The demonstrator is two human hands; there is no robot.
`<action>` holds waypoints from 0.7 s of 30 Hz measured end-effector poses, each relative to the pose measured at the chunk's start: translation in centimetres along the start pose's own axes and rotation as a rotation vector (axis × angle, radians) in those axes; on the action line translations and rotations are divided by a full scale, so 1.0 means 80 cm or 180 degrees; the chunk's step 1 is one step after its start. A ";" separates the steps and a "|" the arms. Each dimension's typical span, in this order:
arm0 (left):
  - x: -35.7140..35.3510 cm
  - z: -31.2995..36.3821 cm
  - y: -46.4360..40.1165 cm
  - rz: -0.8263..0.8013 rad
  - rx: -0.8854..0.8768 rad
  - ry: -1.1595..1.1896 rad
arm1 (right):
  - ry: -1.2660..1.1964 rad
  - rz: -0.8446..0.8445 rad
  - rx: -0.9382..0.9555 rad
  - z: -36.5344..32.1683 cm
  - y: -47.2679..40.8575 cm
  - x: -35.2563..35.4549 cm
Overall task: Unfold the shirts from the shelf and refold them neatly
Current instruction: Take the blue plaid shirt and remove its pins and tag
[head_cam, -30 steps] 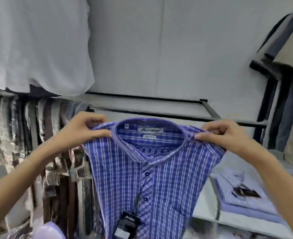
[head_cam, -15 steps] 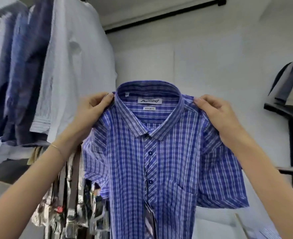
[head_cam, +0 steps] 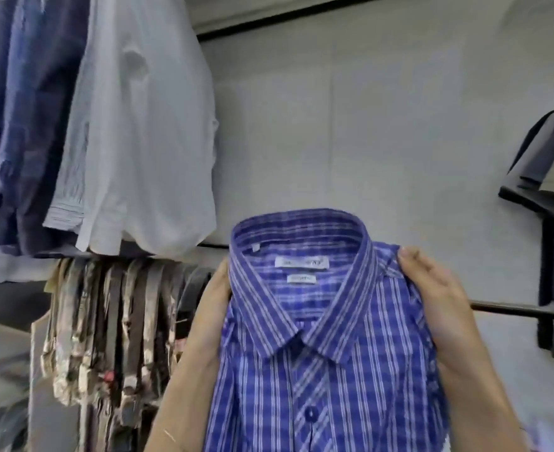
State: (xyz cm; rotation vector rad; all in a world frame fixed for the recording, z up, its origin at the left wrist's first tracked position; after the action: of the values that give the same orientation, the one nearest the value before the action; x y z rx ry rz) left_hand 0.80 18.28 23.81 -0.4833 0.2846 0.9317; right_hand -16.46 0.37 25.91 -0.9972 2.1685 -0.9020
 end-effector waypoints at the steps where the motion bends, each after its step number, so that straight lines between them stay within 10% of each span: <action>1: 0.018 -0.037 0.009 0.0068 0.0051 -0.0031 | 0.0030 0.0050 -0.0173 0.027 0.024 0.011; 9: 0.134 -0.279 0.085 0.0737 0.1109 -0.0580 | 0.0706 -0.0053 -0.1411 0.205 0.207 0.086; 21: 0.112 -0.358 0.111 0.0690 0.2037 -0.0573 | 0.0888 0.0225 -0.1749 0.243 0.260 0.122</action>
State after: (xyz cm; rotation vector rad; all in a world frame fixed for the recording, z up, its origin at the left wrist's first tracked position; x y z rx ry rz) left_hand -2.22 14.26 -7.07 0.2236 0.4545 1.0251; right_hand -16.27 -3.73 -3.93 -1.0796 2.7547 -0.4301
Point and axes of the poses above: each hand's wrist, its own y-axis away from the middle knuckle, its own x-axis out of the back of the hand, z = x × y, the point moved 9 cm from there along -y, towards the middle knuckle, and after that the axes turned 13 degrees about x, right-handed, at the moved point
